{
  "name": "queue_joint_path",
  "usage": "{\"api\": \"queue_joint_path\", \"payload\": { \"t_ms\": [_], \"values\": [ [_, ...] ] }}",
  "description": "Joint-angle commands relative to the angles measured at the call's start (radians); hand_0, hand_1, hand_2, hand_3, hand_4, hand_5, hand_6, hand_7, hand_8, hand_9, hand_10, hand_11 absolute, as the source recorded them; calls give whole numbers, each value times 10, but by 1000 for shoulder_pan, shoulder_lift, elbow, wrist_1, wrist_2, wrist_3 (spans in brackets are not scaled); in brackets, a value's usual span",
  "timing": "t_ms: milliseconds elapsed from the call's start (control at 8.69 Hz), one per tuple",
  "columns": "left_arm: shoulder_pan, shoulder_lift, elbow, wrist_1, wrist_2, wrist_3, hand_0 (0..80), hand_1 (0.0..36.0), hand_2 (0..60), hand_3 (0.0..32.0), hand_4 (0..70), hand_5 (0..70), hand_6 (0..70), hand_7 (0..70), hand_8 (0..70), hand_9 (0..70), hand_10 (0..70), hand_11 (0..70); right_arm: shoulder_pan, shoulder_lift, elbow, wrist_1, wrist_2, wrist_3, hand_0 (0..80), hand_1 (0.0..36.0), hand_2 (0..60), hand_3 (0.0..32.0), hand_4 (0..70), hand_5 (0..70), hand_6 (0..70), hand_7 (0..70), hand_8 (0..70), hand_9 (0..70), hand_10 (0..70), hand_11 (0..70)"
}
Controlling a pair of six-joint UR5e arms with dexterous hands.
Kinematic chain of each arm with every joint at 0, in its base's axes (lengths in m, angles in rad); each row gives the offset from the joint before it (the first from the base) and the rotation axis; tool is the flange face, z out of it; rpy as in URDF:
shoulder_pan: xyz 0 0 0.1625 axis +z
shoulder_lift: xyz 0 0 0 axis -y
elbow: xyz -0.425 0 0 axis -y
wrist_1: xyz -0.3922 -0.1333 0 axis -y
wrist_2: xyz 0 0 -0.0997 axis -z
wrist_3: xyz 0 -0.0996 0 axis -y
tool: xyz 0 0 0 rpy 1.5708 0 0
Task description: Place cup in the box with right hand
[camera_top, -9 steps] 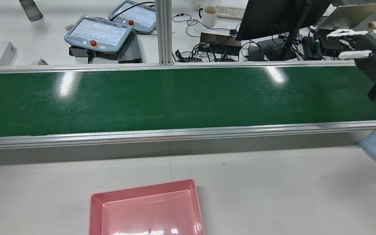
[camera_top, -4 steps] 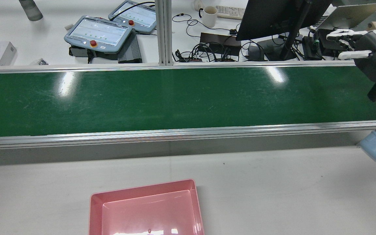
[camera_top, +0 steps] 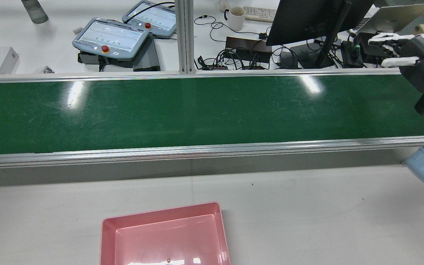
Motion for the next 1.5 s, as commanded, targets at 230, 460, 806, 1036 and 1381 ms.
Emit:
{"api": "queue_joint_path", "payload": {
  "t_ms": [230,460,806,1036,1381],
  "values": [
    [0,0,0,0,0,0,0,0,0,0,0,0,0,0,0,0,0,0,-2,0,0,0,0,0,562,110,0,0,421,48,94,448,22,102,61,103],
    [0,0,0,0,0,0,0,0,0,0,0,0,0,0,0,0,0,0,0,0,0,0,0,0,563,112,0,0,418,49,94,445,24,105,63,105],
    [0,0,0,0,0,0,0,0,0,0,0,0,0,0,0,0,0,0,-2,0,0,0,0,0,564,112,0,0,417,48,93,446,22,103,62,105],
    [0,0,0,0,0,0,0,0,0,0,0,0,0,0,0,0,0,0,0,0,0,0,-2,0,564,112,0,0,416,48,93,443,22,103,61,103],
    [0,0,0,0,0,0,0,0,0,0,0,0,0,0,0,0,0,0,0,1,0,0,-2,0,563,112,0,0,415,48,93,444,21,102,62,104]
  ]
}}
